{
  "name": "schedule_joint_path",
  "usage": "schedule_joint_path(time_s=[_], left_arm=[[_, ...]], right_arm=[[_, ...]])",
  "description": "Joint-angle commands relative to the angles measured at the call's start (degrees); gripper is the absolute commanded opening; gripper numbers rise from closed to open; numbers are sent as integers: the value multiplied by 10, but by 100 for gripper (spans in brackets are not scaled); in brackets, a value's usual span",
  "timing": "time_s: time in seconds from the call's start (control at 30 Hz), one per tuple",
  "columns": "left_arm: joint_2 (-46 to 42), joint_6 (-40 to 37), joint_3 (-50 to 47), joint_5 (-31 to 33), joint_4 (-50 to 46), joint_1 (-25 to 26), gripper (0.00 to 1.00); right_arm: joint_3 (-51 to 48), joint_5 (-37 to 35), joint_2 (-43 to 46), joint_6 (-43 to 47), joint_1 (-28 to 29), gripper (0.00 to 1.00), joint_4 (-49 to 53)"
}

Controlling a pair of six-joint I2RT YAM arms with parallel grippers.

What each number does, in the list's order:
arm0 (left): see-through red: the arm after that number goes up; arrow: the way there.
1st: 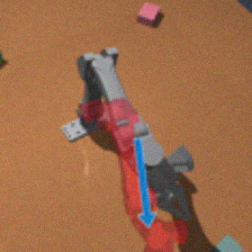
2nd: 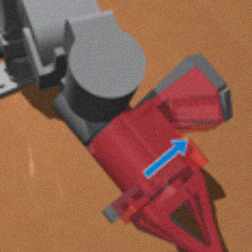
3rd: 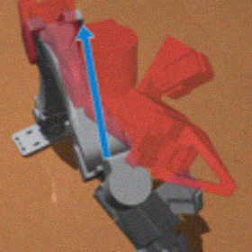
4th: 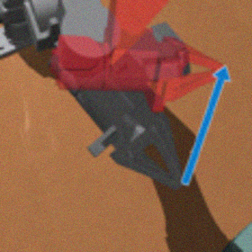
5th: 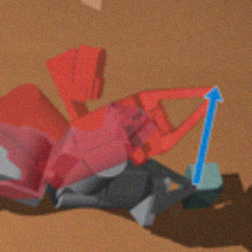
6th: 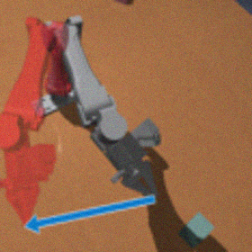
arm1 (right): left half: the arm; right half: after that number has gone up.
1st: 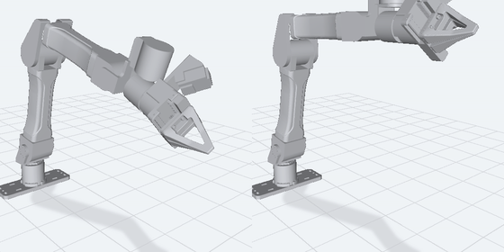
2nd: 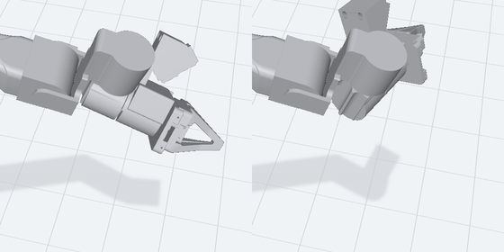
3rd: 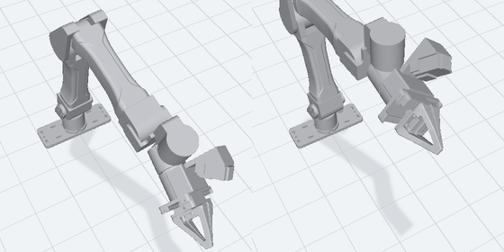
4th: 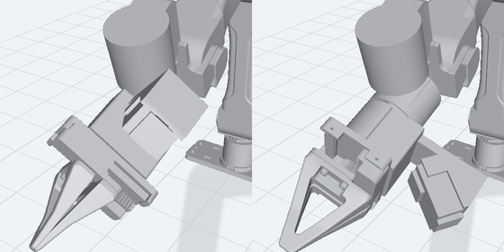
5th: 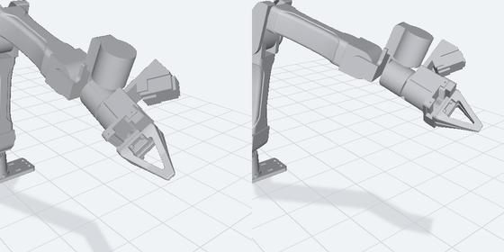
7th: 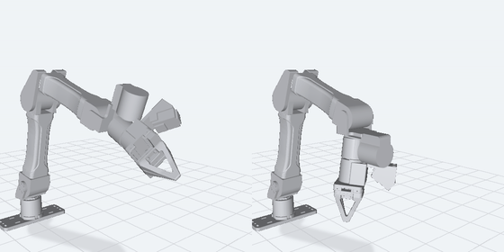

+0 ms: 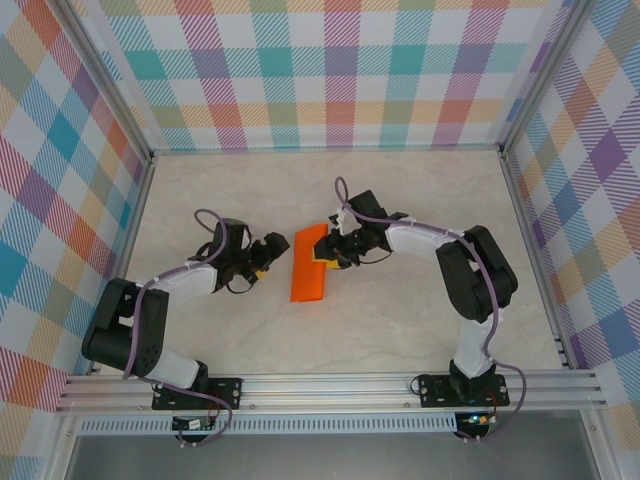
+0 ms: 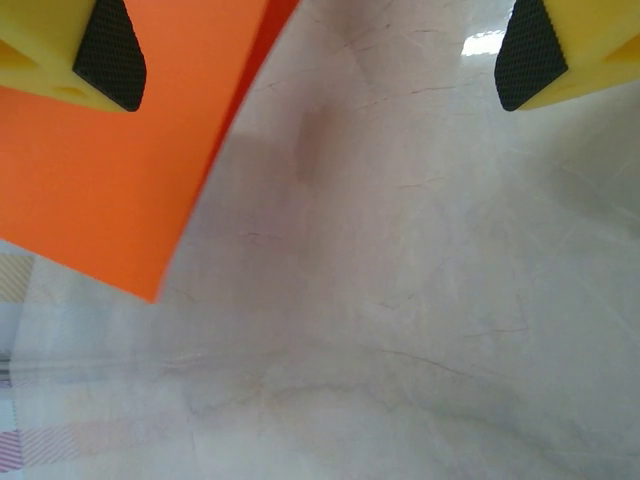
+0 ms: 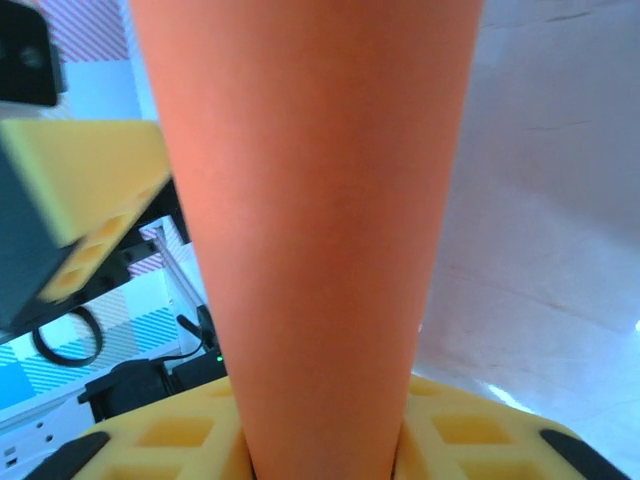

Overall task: Fold a paper plane with a square sheet of paper (pick it up from the middle)
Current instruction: Fold the square sheet of paper in half at the center of the table.

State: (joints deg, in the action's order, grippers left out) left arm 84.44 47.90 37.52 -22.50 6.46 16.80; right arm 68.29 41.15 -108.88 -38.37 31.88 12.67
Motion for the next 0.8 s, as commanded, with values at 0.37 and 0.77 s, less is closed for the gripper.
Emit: schedule_joint_path(time_s=[0.37,0.77], left_arm=[[3,-9,4,-19,23,36,92],[51,-3,32,-33,55,81,80]], right_arm=[[33,-174,-8,88,-11,64,167],[21,-247,4,50,-10,60,198]])
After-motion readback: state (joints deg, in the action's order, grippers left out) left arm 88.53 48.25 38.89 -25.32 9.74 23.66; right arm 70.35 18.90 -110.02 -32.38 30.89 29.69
